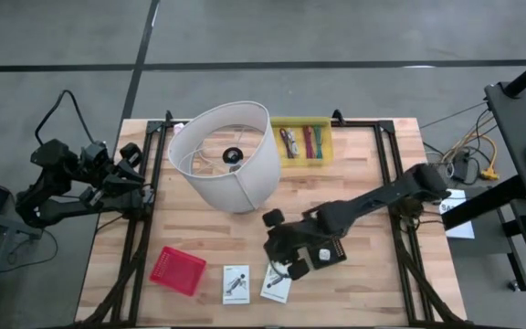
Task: Pick and place items into bin
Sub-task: Put the right white box into the red bin
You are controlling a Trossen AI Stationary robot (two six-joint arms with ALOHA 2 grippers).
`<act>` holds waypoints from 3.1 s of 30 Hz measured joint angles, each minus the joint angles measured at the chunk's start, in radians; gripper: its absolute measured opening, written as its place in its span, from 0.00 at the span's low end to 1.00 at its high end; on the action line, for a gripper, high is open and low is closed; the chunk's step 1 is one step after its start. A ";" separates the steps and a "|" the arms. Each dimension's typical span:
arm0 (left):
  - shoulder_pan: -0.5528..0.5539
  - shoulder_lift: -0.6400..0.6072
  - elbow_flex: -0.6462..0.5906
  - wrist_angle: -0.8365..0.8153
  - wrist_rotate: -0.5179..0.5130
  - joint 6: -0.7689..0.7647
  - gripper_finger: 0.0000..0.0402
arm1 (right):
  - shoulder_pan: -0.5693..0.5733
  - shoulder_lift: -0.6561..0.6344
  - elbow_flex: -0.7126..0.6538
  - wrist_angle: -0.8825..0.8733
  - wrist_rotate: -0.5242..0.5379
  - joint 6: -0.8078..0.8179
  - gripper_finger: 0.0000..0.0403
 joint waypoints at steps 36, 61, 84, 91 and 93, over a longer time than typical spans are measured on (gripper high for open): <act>0.000 0.000 -0.001 0.000 0.004 0.000 0.13 | 0.006 0.308 0.058 0.064 -0.182 -0.384 0.36; 0.000 0.000 -0.001 0.000 0.002 -0.001 0.13 | -0.012 0.347 0.029 0.072 -0.249 -0.543 0.30; 0.000 0.000 -0.001 0.000 0.002 -0.001 0.13 | -0.043 0.391 -0.017 0.068 -0.406 -0.524 0.10; 0.000 0.000 -0.001 0.000 0.002 -0.001 0.13 | -0.057 0.361 -0.022 0.058 -0.401 -0.365 0.03; 0.000 0.000 -0.001 0.000 0.002 -0.001 0.13 | -0.064 0.344 -0.025 0.053 -0.396 -0.305 0.03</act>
